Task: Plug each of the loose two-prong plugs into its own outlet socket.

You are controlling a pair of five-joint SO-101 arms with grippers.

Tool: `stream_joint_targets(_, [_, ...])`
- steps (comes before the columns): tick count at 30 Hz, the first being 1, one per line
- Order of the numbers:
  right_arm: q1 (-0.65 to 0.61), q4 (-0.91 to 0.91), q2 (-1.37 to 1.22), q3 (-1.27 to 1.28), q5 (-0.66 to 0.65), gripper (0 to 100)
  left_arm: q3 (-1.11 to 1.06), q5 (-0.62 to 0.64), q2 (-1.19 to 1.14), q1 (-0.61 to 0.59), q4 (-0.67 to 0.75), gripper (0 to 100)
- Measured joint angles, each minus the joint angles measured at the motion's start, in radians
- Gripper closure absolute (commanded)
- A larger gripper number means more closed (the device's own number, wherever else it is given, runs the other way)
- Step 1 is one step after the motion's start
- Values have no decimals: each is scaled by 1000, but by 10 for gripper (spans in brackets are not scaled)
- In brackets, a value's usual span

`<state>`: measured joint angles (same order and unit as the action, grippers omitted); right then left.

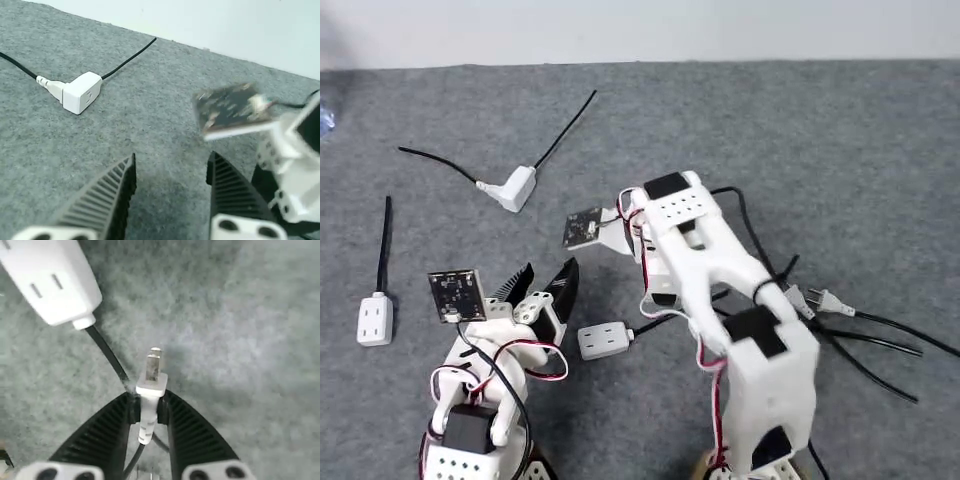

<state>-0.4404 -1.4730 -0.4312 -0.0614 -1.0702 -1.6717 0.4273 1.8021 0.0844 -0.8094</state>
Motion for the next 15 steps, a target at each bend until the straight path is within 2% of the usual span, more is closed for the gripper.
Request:
stream_joint_targets(5, [-8, -17, -95, -97, -9, 977, -3, 0, 0, 0, 0, 782])
stream_joint_targets(12, [-18, -5, -101, -160, 8, 804, -15, 0, 0, 43, 0, 782])
stream_joint_targets(15, [-17, 14, -101, -160, 9, 794, -15, 0, 0, 49, 0, 782])
